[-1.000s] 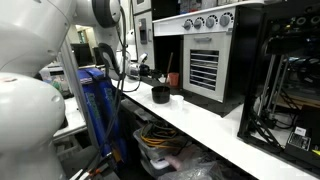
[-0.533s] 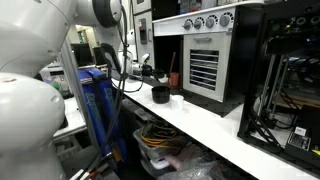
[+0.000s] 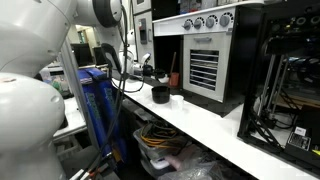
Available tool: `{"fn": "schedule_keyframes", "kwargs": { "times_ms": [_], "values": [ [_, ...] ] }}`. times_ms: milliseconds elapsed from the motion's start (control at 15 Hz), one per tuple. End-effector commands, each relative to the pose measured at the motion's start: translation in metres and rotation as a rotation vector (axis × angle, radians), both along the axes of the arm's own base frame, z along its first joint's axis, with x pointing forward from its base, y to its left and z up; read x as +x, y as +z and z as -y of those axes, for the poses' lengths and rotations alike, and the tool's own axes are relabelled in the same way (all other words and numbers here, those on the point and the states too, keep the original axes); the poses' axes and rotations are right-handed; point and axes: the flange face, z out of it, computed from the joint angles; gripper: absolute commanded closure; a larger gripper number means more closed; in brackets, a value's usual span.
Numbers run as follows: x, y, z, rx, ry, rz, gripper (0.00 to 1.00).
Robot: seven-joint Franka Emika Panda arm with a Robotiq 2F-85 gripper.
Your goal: Use the spoon to stir the black cup
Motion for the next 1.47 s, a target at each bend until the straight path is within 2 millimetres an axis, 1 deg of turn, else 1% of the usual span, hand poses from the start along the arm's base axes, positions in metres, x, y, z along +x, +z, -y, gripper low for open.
{"fn": "schedule_keyframes", "kwargs": {
  "times_ms": [0, 267, 467, 733, 1000, 1200, 1400],
  "values": [
    [0.0, 0.01, 0.006, 0.001, -0.001, 0.012, 0.97],
    [0.001, 0.019, 0.005, 0.001, -0.006, 0.013, 0.97],
    [0.003, 0.032, 0.004, 0.002, -0.009, 0.019, 0.97],
    [0.005, 0.06, 0.001, -0.01, -0.006, 0.034, 0.97],
    [0.003, 0.09, -0.004, -0.006, -0.015, 0.004, 0.97],
    [-0.002, 0.115, -0.011, 0.033, -0.027, -0.033, 0.97],
    [-0.009, 0.147, -0.017, 0.114, -0.059, -0.085, 0.97]
  ]
}}
